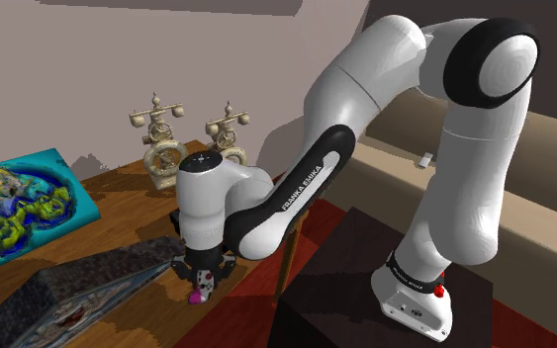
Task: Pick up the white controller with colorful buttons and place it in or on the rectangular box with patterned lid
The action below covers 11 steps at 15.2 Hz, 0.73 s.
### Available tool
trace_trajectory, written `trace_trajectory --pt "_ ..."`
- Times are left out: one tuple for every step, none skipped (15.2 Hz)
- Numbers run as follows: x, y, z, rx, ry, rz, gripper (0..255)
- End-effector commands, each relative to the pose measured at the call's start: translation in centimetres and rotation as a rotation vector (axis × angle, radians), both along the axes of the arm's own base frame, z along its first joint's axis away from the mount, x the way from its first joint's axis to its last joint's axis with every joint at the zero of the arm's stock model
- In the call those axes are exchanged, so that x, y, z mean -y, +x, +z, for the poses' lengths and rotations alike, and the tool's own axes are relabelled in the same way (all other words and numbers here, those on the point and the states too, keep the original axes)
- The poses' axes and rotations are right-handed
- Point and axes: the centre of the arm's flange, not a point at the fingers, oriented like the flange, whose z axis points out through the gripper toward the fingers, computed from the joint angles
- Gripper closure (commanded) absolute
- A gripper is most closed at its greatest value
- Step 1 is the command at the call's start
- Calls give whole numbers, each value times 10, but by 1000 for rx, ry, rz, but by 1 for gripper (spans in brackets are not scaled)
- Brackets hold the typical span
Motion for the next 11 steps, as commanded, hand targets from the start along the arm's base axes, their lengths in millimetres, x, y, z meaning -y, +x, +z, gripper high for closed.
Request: trace_trajectory --pt "-1 0 11 0 0 0 255" --pt "-1 0 16 0 0 0 255" --pt "-1 0 22 0 0 0 255" --pt "-1 0 27 0 0 0 255" --pt "-1 0 32 0 0 0 255" --pt "-1 0 35 0 0 0 255" --pt "10 7 35 0 0 0 255" --pt "22 14 35 0 0 0 255" --pt "33 21 36 0 0 0 255" --pt "44 28 36 0 0 0 255" --pt "55 35 36 0 0 0 255"
